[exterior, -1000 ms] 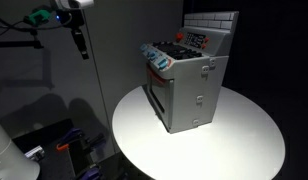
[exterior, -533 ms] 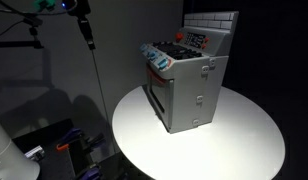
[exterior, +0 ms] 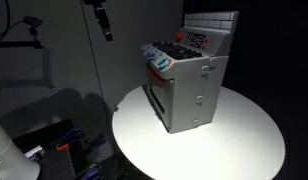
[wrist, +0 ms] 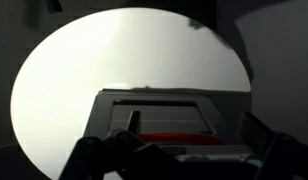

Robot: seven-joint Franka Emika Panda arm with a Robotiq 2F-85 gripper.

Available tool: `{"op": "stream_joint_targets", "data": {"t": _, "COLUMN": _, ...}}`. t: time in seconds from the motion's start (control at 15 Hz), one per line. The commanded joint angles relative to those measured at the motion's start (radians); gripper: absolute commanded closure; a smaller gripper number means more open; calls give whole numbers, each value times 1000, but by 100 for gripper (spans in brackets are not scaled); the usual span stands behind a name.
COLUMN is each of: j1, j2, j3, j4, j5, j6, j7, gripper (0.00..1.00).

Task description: Push the bottom right orange button

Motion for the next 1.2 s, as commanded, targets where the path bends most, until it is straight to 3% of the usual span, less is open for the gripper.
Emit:
{"op": "stream_joint_targets", "data": {"t": 0.0, "j1": -39, "j2": 78, "j3": -13, "j4": 107, "j5": -70, "j6": -10, "j7": 32, "gripper": 0}}
{"op": "stream_joint_targets", "data": {"t": 0.67, "j1": -128, "j2": 215, "j3": -37, "j4": 237, "j5": -281, "j6": 76, "j7": 119, "gripper": 0}}
{"op": "stream_joint_targets", "data": {"t": 1.13, "j1": -114, "j2": 231, "j3": -66, "j4": 203, "j5": -295, "j6": 129, "j7": 129, "gripper": 0}}
